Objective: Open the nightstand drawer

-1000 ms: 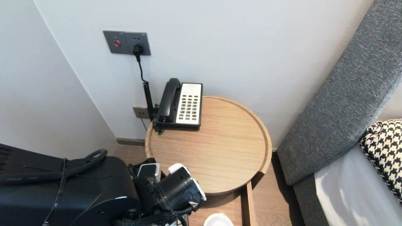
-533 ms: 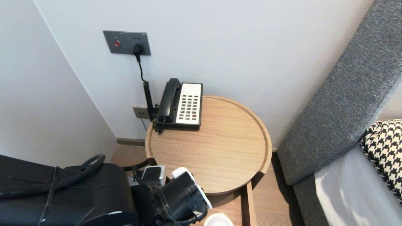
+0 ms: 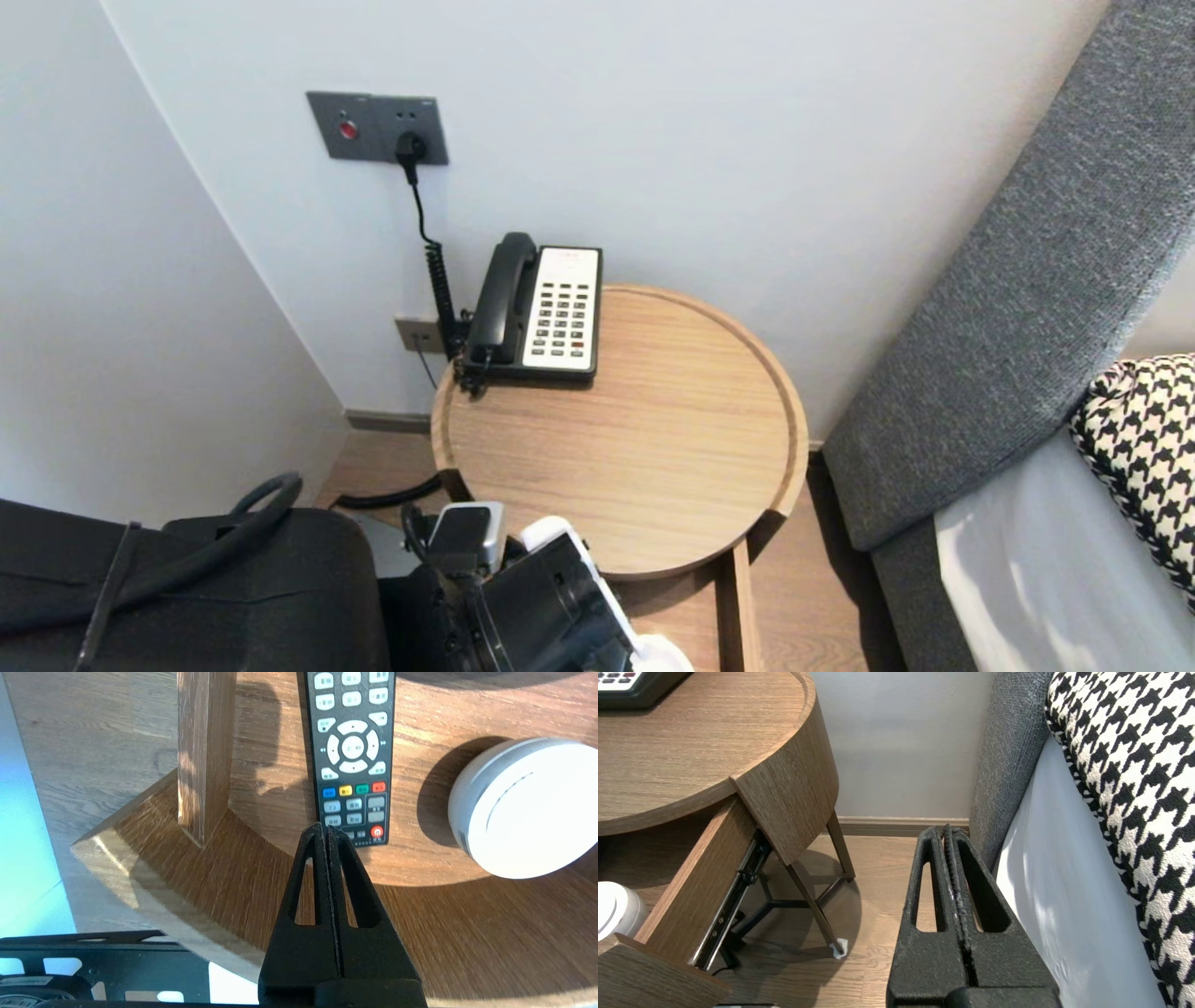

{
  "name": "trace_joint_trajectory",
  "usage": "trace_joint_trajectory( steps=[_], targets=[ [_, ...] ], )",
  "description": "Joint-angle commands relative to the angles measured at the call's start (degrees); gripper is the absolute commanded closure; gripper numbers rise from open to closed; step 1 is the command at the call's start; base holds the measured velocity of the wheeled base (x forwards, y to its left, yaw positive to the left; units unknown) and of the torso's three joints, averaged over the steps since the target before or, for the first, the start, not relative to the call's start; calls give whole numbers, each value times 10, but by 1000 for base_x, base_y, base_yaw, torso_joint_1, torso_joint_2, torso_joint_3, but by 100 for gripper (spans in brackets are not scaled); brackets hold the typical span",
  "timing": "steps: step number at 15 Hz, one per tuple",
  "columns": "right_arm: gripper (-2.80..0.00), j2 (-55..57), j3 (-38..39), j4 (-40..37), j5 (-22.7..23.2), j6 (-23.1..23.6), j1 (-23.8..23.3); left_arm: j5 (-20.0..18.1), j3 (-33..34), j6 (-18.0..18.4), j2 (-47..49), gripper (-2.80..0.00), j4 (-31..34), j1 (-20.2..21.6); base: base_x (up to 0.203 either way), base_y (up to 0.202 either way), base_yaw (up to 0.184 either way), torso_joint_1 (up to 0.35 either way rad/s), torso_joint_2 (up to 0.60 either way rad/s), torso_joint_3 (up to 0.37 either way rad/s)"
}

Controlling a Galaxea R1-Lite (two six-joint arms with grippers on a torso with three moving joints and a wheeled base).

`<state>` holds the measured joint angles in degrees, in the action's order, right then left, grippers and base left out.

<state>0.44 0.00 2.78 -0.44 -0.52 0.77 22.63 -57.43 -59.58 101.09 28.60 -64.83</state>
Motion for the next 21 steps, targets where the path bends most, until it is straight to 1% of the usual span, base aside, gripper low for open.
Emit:
trace_joint_trajectory(
  steps=[1, 4, 6, 10, 21],
  targets=[
    [0, 1, 14, 0, 0, 0, 0, 1, -1, -4, -7, 0, 2, 0, 0, 0, 0, 0, 0, 0],
    [0, 1, 14, 0, 1, 0, 0, 0, 0, -4, -8, 0, 1, 0, 0, 0, 0, 0, 0, 0],
    [0, 1, 14, 0, 0, 0, 0, -11, -3, -3, -13, 0, 1, 0, 0, 0, 0, 0, 0, 0],
    [0, 1, 14, 0, 0, 0, 0, -12, -15, -3, -13, 0, 7, -6, 0, 0, 0, 0, 0, 0],
    [0, 1, 14, 0, 0, 0, 0, -19, -9, -4, -6, 0, 1, -7, 0, 0, 0, 0, 0, 0]
  ],
)
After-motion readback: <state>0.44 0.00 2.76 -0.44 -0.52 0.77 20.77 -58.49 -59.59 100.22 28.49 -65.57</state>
